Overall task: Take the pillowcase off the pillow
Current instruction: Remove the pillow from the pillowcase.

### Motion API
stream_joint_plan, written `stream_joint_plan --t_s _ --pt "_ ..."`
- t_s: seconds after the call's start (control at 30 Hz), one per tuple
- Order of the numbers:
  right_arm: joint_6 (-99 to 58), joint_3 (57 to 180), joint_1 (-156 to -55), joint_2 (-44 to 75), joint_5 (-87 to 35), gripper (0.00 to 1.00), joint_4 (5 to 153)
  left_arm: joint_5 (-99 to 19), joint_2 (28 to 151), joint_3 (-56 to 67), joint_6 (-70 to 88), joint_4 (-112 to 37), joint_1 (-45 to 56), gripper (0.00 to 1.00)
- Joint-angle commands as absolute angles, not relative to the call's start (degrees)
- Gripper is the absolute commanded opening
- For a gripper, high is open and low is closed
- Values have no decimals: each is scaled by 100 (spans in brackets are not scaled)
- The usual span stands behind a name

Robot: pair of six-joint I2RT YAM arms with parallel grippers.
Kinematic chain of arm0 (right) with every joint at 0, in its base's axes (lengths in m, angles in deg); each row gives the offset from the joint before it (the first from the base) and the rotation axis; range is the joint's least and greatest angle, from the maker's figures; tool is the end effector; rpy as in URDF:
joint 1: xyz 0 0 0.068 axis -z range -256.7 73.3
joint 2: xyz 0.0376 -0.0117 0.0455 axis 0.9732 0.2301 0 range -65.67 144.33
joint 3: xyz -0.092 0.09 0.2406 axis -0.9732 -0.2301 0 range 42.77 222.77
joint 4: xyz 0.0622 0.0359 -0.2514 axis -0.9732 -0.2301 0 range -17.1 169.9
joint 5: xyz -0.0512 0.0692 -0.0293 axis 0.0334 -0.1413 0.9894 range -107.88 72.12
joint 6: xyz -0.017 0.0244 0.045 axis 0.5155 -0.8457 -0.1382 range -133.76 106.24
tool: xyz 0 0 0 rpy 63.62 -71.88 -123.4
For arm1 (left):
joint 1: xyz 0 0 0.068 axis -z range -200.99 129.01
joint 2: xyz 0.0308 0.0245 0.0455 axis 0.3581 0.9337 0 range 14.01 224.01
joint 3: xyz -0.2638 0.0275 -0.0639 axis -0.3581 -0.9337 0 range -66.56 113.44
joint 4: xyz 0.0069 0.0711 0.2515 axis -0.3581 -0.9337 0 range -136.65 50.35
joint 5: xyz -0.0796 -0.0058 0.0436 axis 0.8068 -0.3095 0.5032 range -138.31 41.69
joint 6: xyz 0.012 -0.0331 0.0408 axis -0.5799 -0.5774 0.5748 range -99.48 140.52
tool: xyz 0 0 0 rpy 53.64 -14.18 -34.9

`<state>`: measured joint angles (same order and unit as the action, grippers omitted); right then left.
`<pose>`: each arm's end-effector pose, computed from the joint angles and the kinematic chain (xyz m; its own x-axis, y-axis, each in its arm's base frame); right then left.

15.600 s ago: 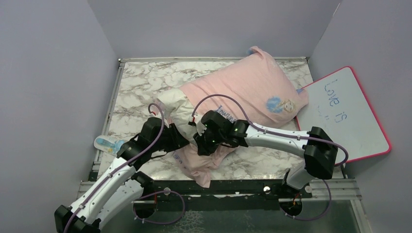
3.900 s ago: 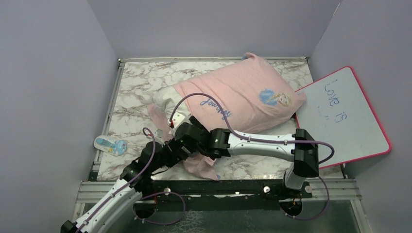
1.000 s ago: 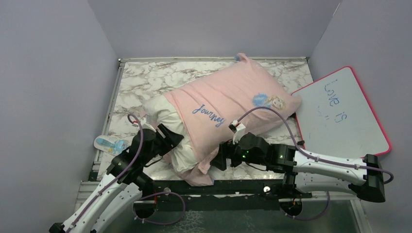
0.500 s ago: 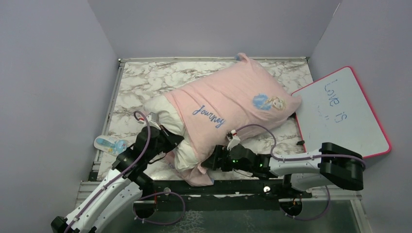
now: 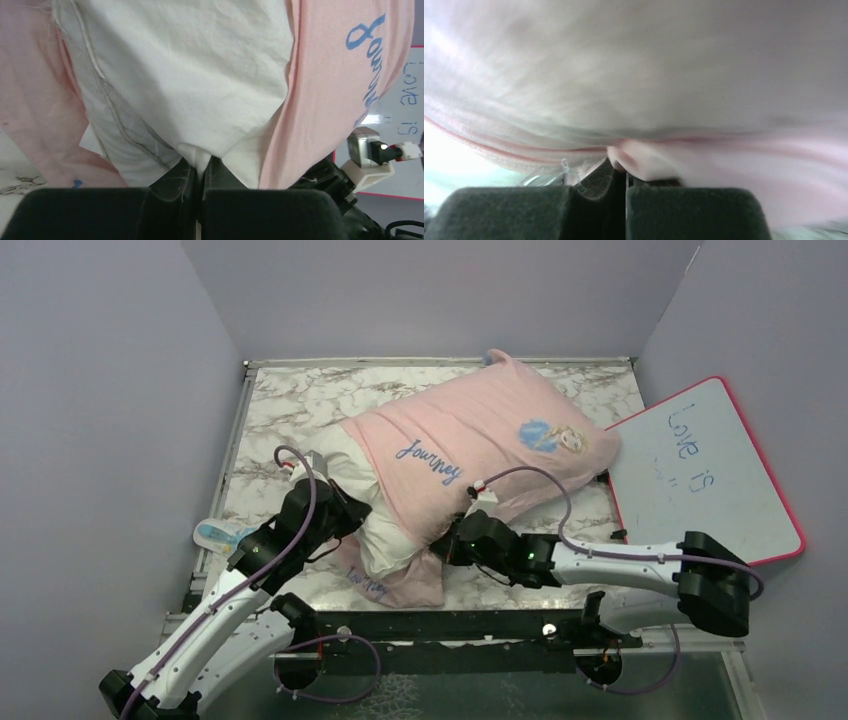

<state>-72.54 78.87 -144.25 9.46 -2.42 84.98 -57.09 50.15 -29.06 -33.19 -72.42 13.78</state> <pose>0.1120 0.2461 0.2004 -0.8001 0.2219 -0.5573 -0.2355 0.7382 0.6322 0.1210 -0.0773 0.2781 -0.6214 -0.5384 -0.5691 -0.0751 0.7640 -0.6408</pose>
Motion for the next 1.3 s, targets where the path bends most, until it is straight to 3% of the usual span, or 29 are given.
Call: stream_joint_plan --t_s 0.0,0.13,0.3,0.37,0.47,0.53,0.77,1.0,1.27 --pt "-6428 7878 -13681 292 1536 1 6517 -6874 5134 -2153 -2992 -7921 1400 0" --pt "-5633 7754 -12368 44 905 0 6614 -7340 4792 -1855 -2805 -7810 1399 0" --pt "-4979 8128 -12240 173 -588 4 6839 -6661 5414 -1706 -2844 -7728 1399 0" --pt "-4845 8079 -12237 27 -1361 19 7198 -6376 5560 -1787 -2927 -7498 1398 0" --pt "-4829 7651 -12240 -492 -2469 52 8014 -6100 5567 -1932 -3099 -7052 1395 0" --pt "-4928 7368 -12240 -797 -2998 68 8430 -5961 5604 -1944 -3136 -6843 1398 0" --pt "-4634 6893 -12240 -831 -4273 92 9276 -5770 6056 -1347 -2806 -6751 1393 0" --pt "-4658 6859 -12240 -157 -4157 93 10134 -5540 6436 -785 -2622 -6755 1399 0" --pt "-3872 6559 -12249 771 -4188 90 12237 -5446 6803 -284 -2459 -6930 1392 0"
